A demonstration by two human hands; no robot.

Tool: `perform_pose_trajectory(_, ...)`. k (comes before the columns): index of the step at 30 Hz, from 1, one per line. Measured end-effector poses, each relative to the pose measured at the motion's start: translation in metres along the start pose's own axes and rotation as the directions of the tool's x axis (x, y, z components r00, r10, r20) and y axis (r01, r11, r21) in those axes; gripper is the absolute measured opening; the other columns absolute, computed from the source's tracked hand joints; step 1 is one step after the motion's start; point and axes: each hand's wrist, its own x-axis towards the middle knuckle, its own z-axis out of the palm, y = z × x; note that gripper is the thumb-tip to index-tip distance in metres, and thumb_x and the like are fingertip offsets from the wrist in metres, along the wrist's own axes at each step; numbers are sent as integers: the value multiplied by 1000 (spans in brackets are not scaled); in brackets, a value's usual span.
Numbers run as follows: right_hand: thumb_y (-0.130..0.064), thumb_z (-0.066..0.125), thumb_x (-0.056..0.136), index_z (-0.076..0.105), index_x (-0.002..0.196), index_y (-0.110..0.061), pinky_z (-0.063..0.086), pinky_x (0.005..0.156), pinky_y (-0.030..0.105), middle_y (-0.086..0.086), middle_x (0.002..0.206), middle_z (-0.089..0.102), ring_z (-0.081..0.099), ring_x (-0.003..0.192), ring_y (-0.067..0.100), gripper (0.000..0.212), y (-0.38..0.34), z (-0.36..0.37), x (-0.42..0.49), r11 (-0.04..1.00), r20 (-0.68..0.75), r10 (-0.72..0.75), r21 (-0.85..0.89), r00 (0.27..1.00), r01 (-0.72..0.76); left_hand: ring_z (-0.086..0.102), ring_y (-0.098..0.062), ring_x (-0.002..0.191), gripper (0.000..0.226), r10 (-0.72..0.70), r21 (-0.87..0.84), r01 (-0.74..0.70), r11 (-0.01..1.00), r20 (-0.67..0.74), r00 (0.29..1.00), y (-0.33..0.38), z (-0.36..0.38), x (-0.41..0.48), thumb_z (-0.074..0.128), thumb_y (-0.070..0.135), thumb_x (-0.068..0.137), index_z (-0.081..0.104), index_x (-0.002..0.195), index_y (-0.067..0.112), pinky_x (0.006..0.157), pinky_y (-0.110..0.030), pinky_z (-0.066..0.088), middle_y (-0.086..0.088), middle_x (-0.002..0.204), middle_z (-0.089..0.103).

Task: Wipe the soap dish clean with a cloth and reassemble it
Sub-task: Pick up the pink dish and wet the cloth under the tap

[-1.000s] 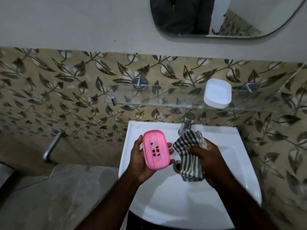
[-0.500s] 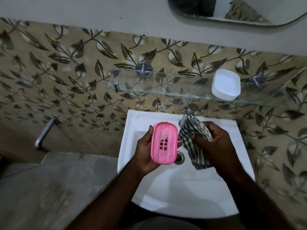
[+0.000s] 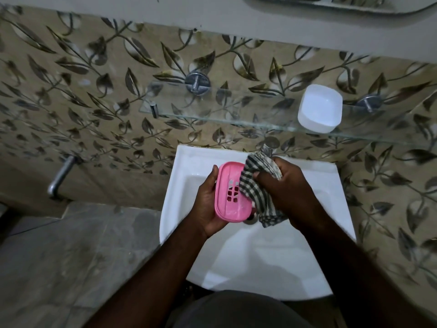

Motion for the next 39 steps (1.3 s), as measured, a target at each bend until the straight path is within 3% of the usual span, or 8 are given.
perform_pose_trajectory(4, -29, 63, 78, 66, 87, -9, 57, 70, 44, 12, 78, 71, 68, 75, 30, 22, -6, 2, 8, 991, -58, -95, -105, 994, 89, 64, -32, 98, 65, 0, 46, 0, 999, 6, 1000, -3, 3, -5, 36, 63, 92, 70, 115, 12, 85, -48, 52, -15, 114, 68)
perform_pose_trajectory(13, -30, 62, 76, 58, 78, -3, 53, 67, 50, 21, 77, 67, 62, 64, 24, 28, 23, 4, -3, 985, 91, 50, -172, 995, -34, 53, -35, 119, 71, 58, 140, -44, 989, -99, 993, 1, -15, -9, 45, 63, 90, 54, 136, 9, 107, -50, 37, -20, 135, 54)
perform_pose_trajectory(23, -21, 62, 82, 58, 83, 6, 49, 64, 38, 18, 71, 62, 59, 64, 23, 27, 26, 29, -3, 991, 196, 137, -20, 971, -135, 62, -30, 116, 62, 28, 177, -11, 984, -94, 995, -10, -17, -11, 38, 57, 96, 60, 129, 10, 102, -44, 45, -19, 130, 62)
perform_pose_trajectory(29, -28, 75, 81, 67, 77, 1, 57, 70, 46, 14, 69, 63, 62, 64, 26, 30, 43, 3, -2, 939, 91, 278, 182, 956, -291, 69, -32, 88, 69, -50, 106, 67, 992, -159, 986, -18, -35, 3, 40, 66, 90, 75, 103, 8, 80, -43, 54, -19, 105, 69)
perform_pose_trajectory(31, -26, 75, 68, 63, 67, -8, 56, 71, 54, 10, 63, 60, 61, 62, 28, 21, 54, -17, 14, 968, -59, 252, 25, 966, -251, 69, -32, 83, 73, -73, 109, 95, 990, -187, 980, -24, -41, 12, 39, 68, 89, 77, 94, 6, 79, -44, 50, -20, 98, 70)
perform_pose_trajectory(34, -21, 73, 67, 56, 82, -18, 51, 68, 35, 4, 74, 64, 62, 70, 23, 23, 55, -40, 39, 896, -210, 152, -382, 966, -224, 72, -32, 75, 73, -109, 95, 134, 986, -228, 967, -37, -49, 29, 38, 67, 89, 79, 86, 7, 81, -46, 48, -19, 89, 72)
perform_pose_trajectory(37, -16, 73, 79, 61, 89, 8, 41, 66, 29, 19, 74, 60, 55, 66, 27, 28, 56, -47, 62, 931, -133, 119, -330, 984, -157, 72, -34, 80, 70, -130, 79, 158, 984, -277, 952, -48, -57, 46, 42, 67, 86, 76, 94, 6, 81, -48, 51, -20, 96, 72)
perform_pose_trajectory(39, -43, 71, 82, 65, 85, 11, 42, 65, 30, 17, 71, 63, 57, 64, 22, 55, 61, -42, 72, 955, -75, 228, -176, 971, -238, 72, -35, 82, 72, -150, 57, 173, 983, -281, 948, -54, -60, 54, 44, 68, 81, 77, 93, 5, 76, -47, 55, -20, 98, 72)
